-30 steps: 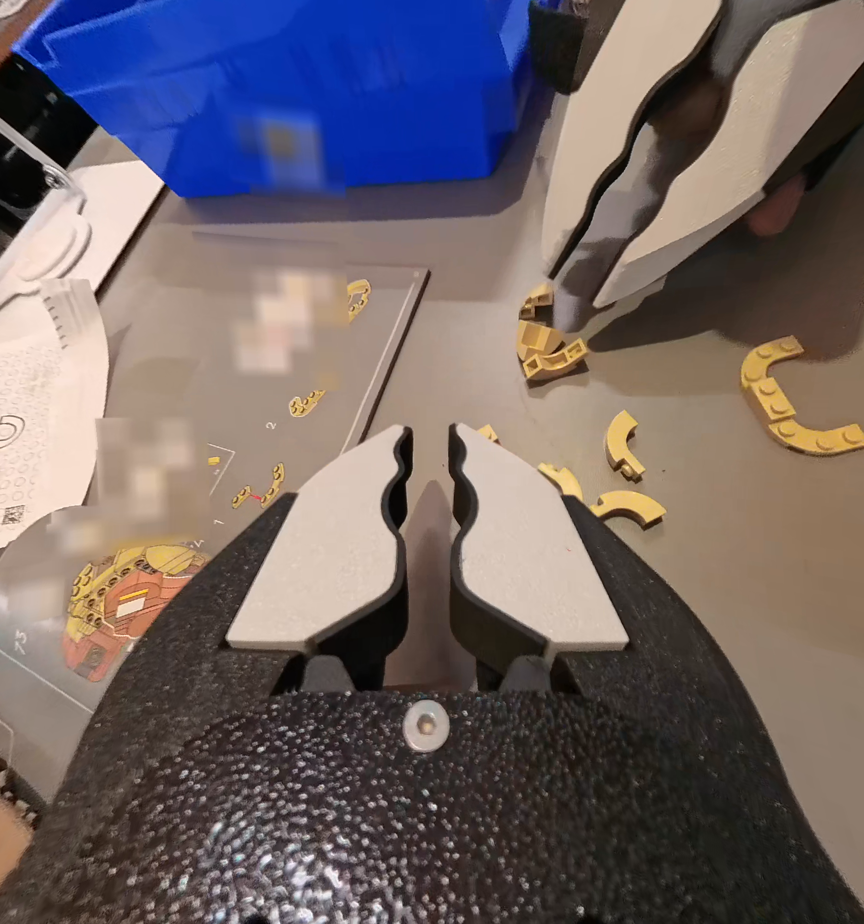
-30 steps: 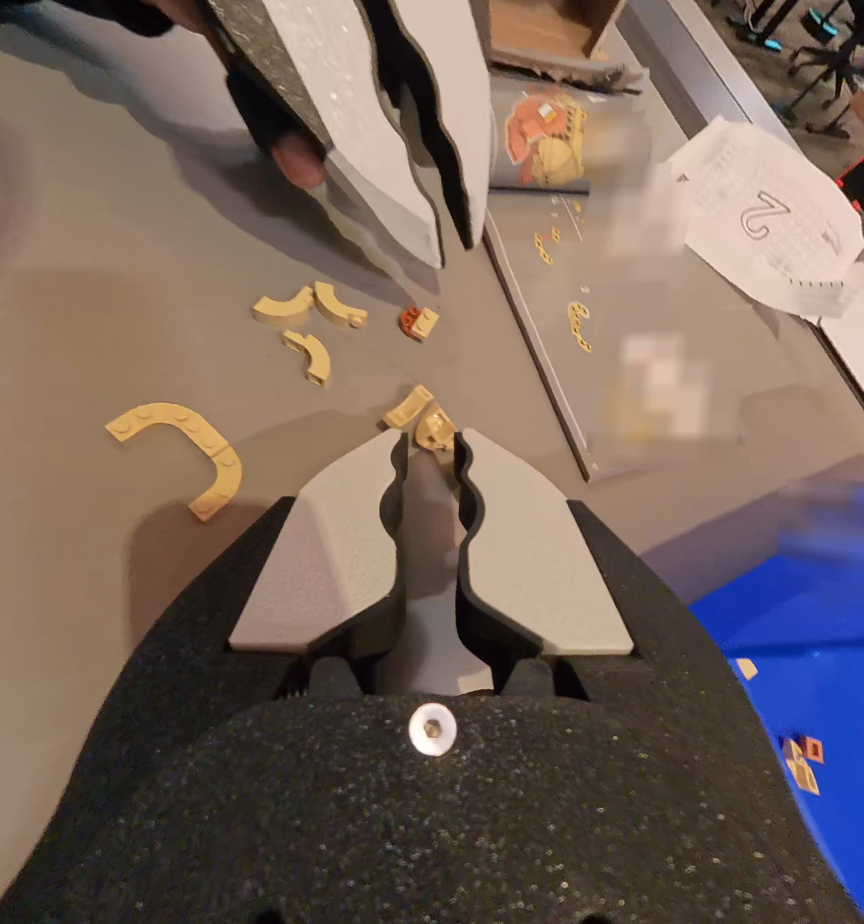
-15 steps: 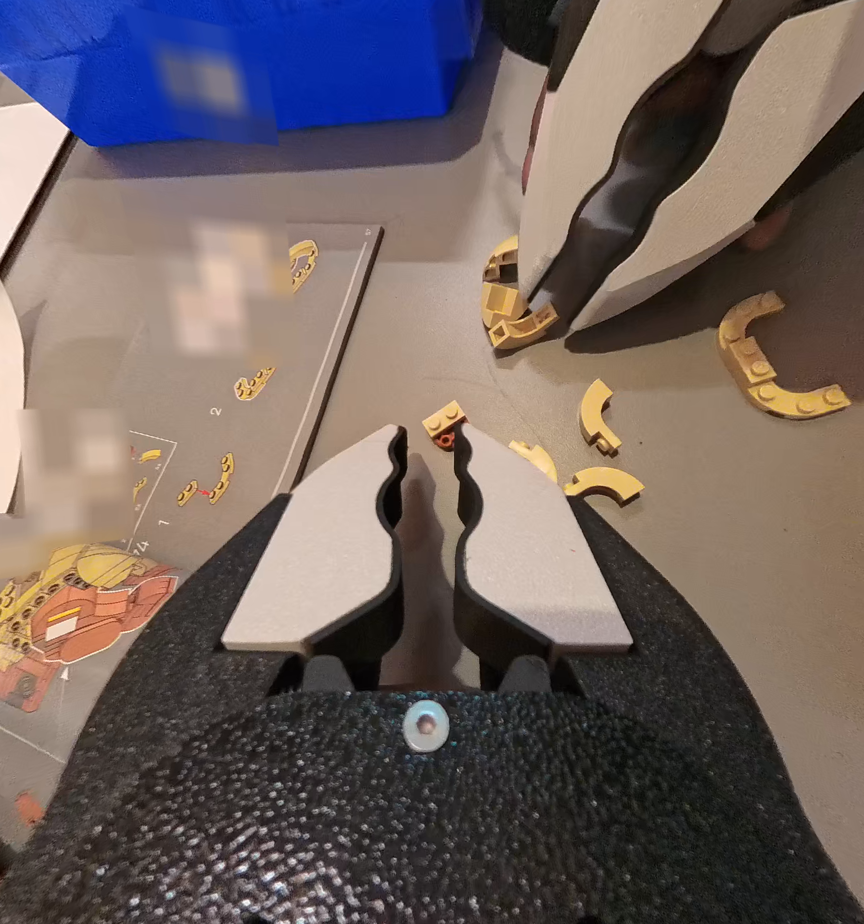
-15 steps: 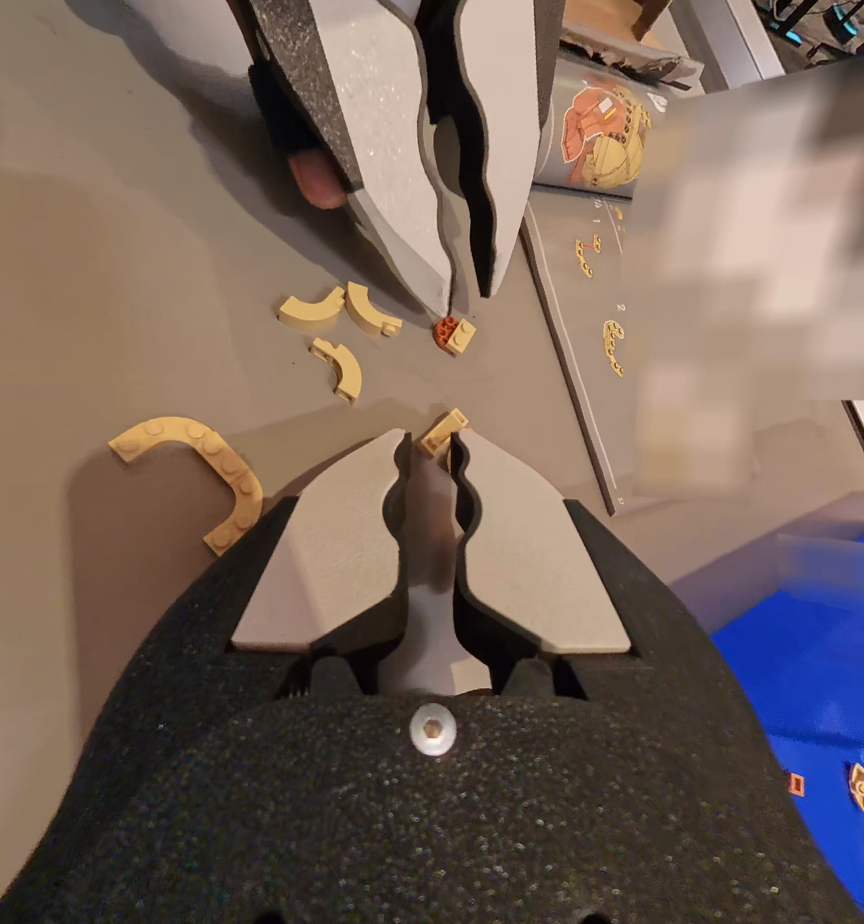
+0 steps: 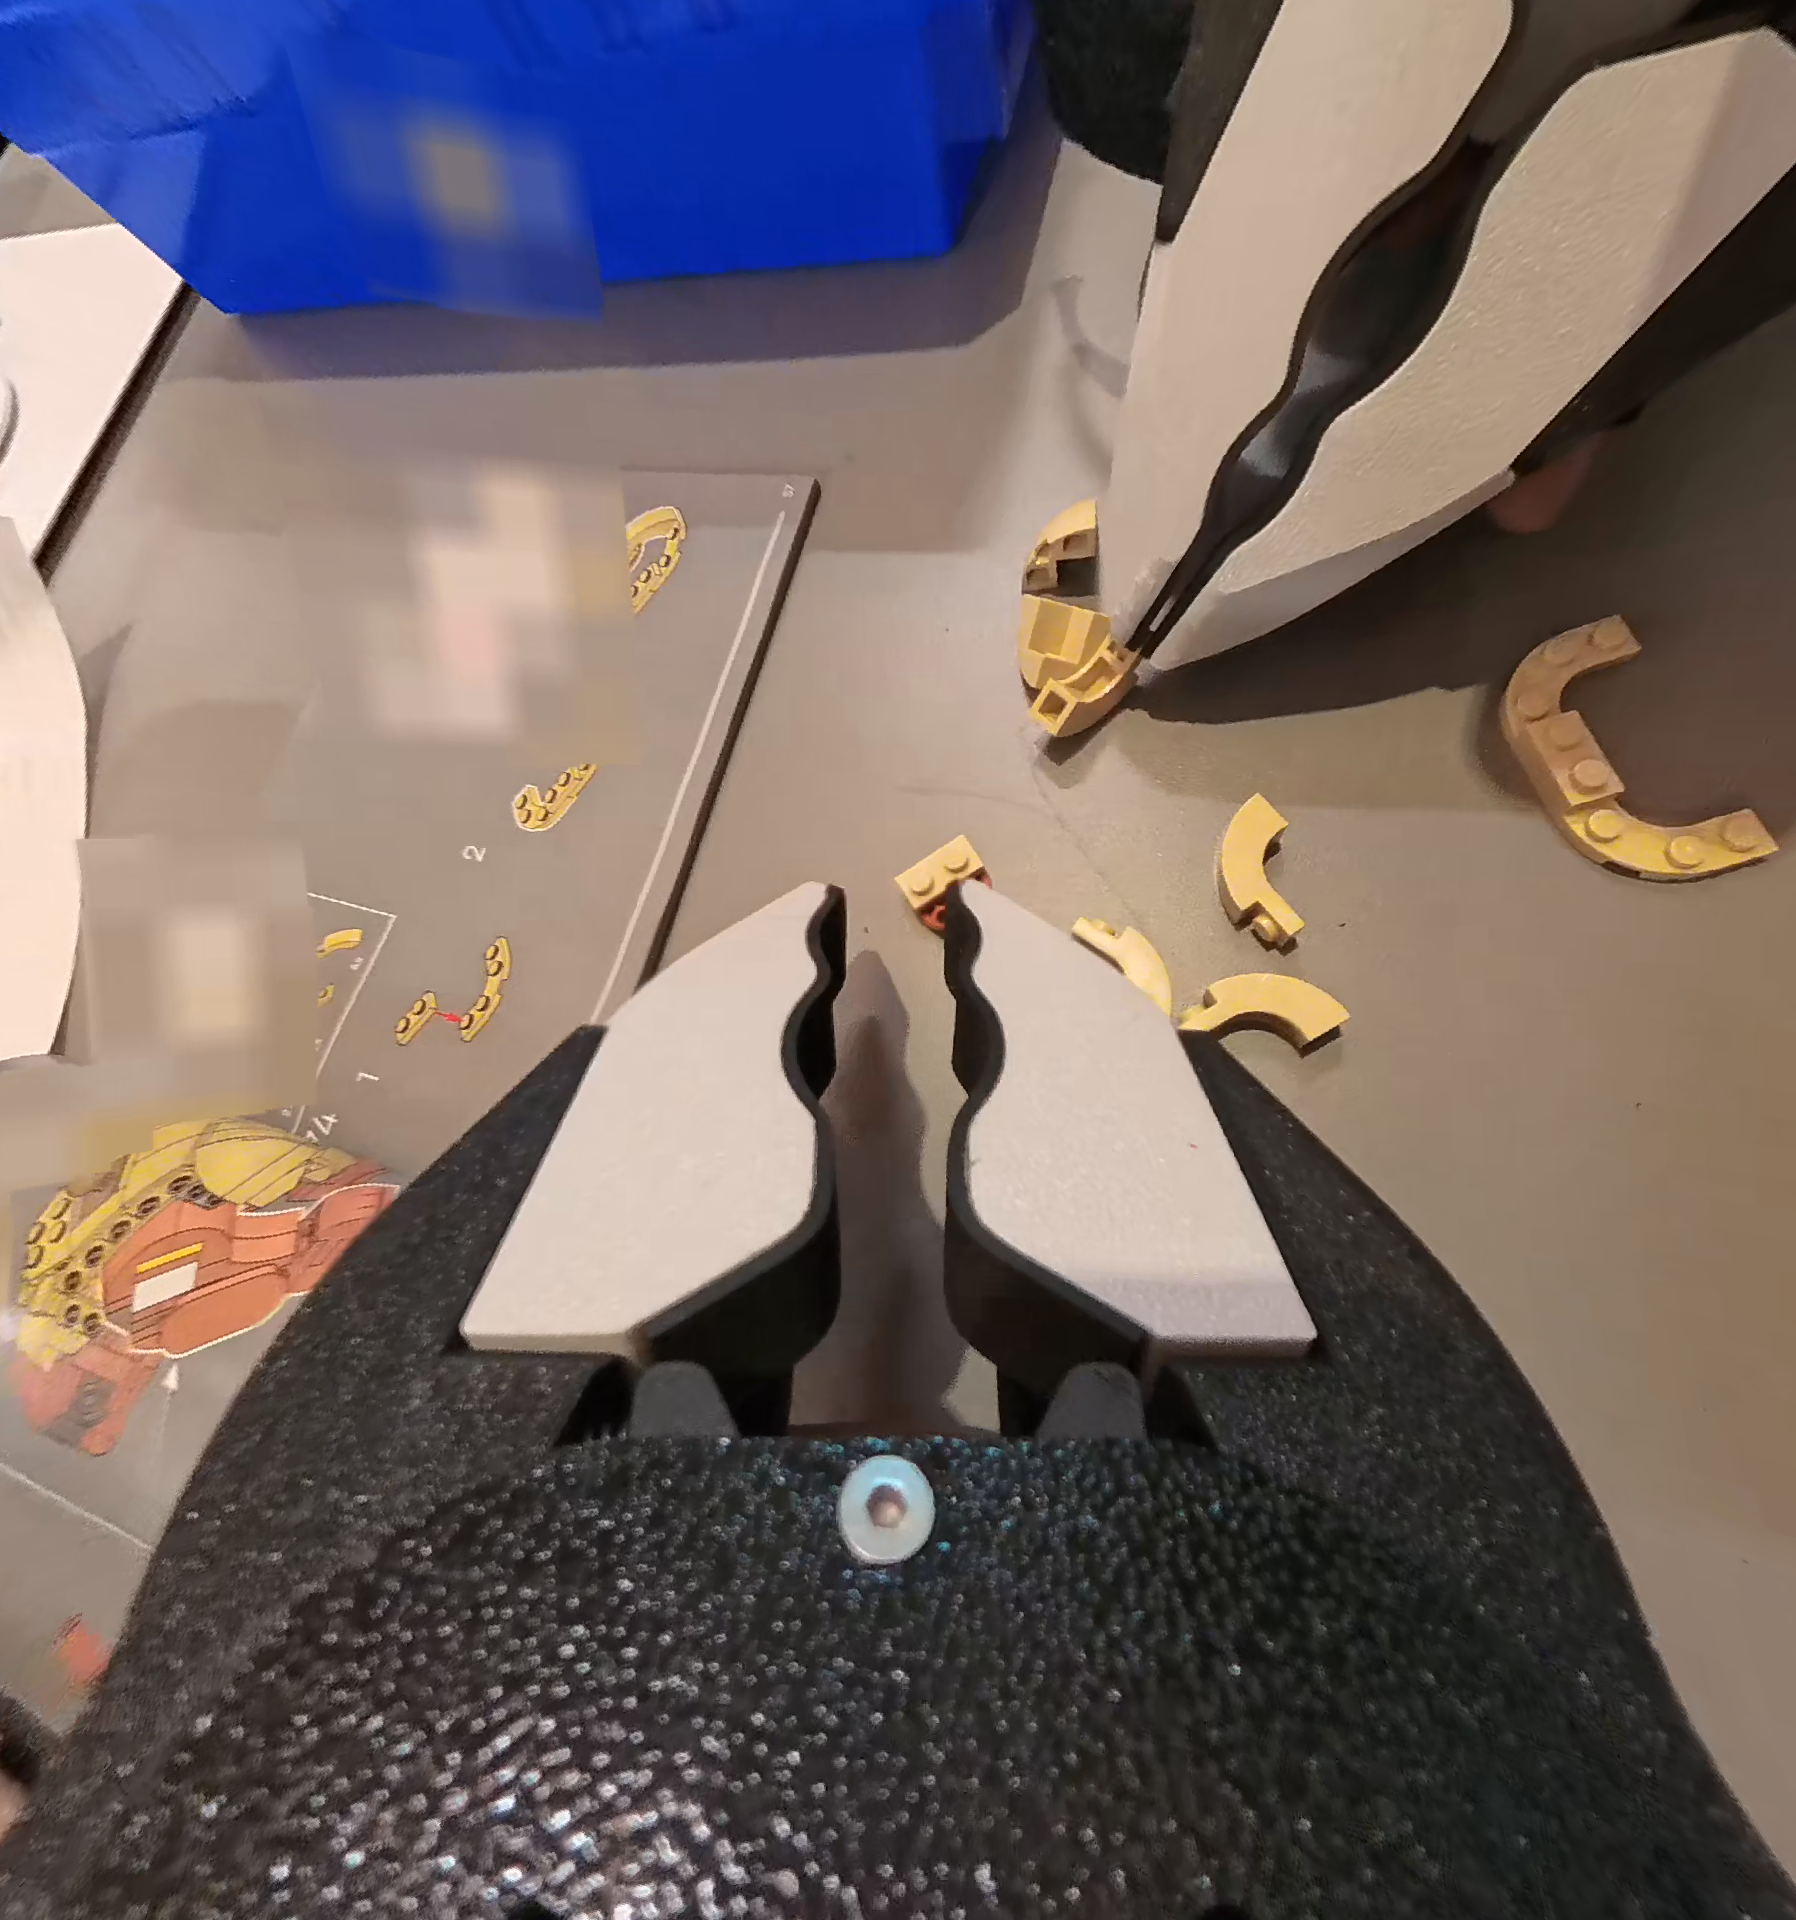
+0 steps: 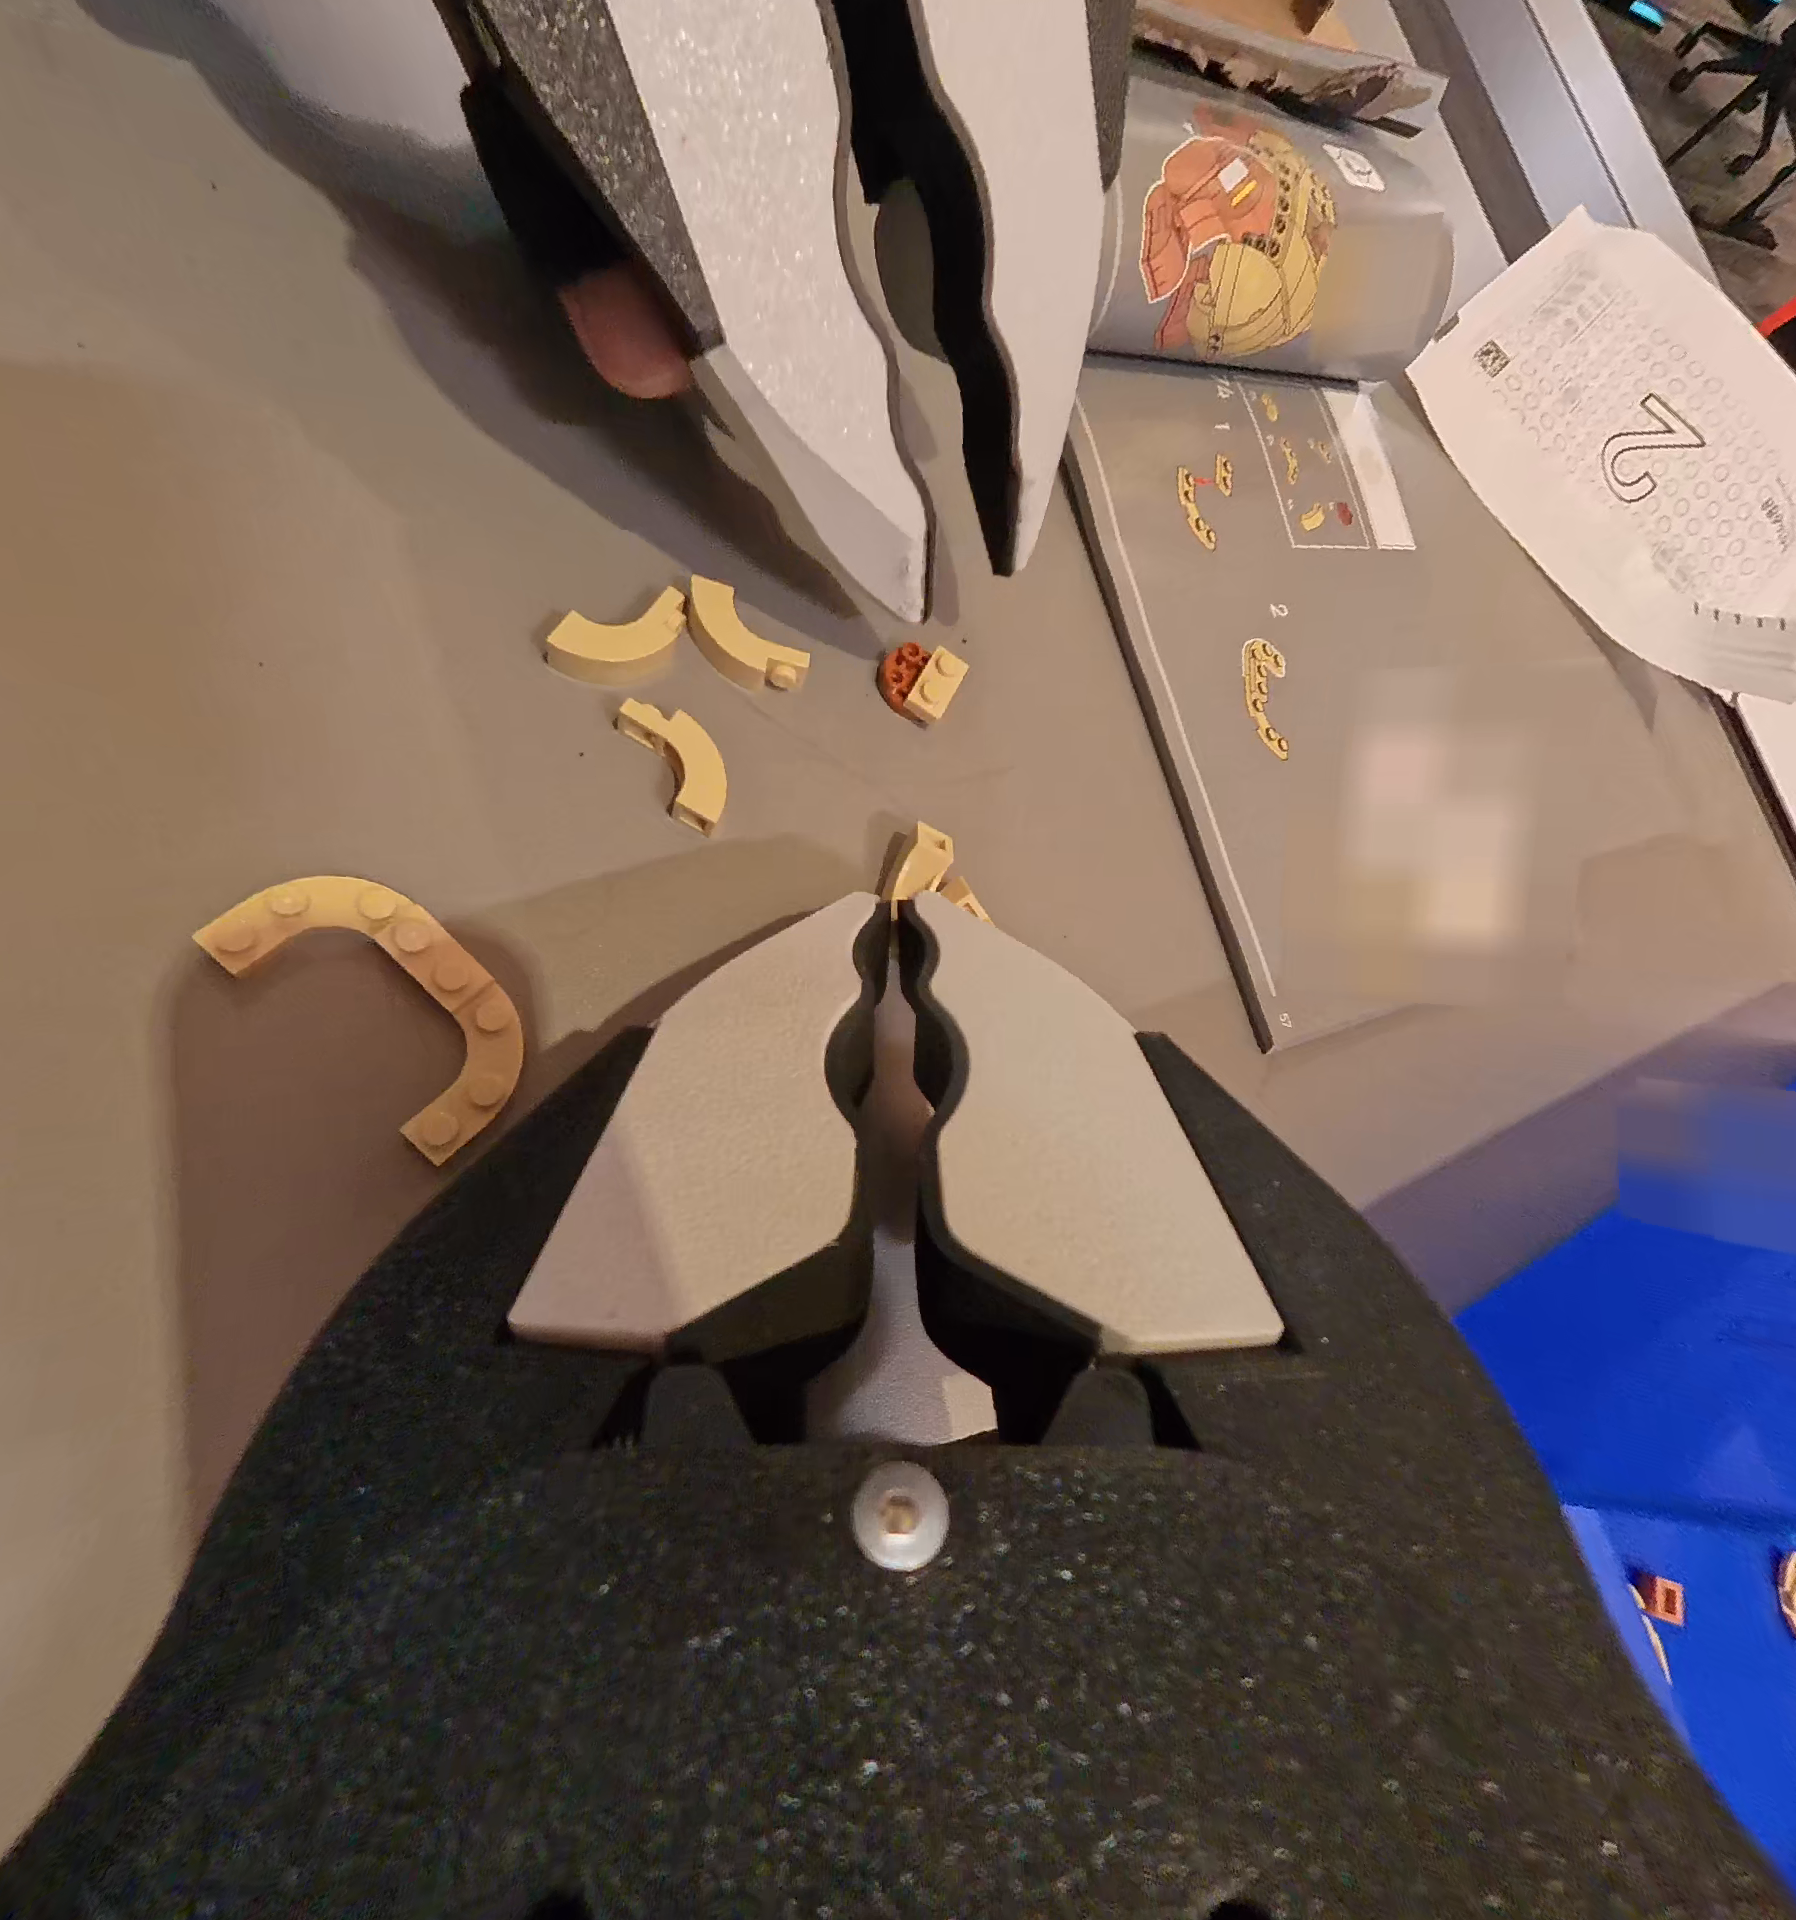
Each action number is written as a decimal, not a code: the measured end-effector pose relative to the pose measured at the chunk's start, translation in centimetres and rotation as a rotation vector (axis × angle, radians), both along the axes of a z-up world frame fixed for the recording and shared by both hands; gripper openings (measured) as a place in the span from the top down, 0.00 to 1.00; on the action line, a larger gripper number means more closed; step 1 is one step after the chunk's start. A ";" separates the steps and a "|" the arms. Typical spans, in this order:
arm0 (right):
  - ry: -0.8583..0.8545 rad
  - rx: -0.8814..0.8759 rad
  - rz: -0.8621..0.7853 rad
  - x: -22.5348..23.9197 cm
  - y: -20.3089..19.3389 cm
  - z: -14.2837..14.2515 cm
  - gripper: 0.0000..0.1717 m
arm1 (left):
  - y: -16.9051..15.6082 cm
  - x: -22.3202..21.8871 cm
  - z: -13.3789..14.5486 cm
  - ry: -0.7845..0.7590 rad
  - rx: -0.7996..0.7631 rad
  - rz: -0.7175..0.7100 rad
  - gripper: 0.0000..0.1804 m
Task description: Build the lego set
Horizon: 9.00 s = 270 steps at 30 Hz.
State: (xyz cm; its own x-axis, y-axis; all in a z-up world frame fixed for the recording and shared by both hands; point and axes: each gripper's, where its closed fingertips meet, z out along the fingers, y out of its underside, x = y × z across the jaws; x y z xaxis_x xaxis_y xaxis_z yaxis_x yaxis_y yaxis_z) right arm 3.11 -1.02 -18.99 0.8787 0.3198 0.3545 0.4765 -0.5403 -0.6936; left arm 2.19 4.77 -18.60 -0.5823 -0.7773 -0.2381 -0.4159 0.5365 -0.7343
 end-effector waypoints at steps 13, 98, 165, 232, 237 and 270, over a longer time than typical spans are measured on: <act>0.322 0.168 0.011 -0.8 0.4 3.7 1.00 | -1.5 0.0 1.9 -0.208 0.131 -0.165 0.89; 1.387 1.367 0.291 -0.8 -9.1 22.9 0.67 | -14.8 -5.1 9.4 -0.373 -0.432 -0.532 0.86; 0.467 -0.052 0.158 -4.9 -1.3 4.9 0.96 | -7.4 -2.8 3.0 -0.152 -0.157 -0.374 0.87; 0.814 -0.080 0.240 -4.2 4.1 7.1 0.92 | -1.4 -2.2 5.8 -0.094 -0.549 -0.272 0.95; 0.804 -0.081 0.243 -4.4 4.0 7.2 0.92 | -1.8 -2.4 5.9 -0.091 -0.551 -0.289 0.95; 0.685 0.107 0.262 -5.7 3.9 11.9 0.91 | -2.9 -3.4 10.7 -0.192 -0.979 -0.382 0.96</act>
State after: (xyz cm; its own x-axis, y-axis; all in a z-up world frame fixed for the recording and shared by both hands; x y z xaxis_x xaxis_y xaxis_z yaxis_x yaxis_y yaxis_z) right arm -2.55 2.93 -7.13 0.8137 0.5442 -0.2044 0.0224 -0.3807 -0.9244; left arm -1.24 1.85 -7.92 -0.8469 -0.4537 0.2774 -0.1767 -0.2519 -0.9515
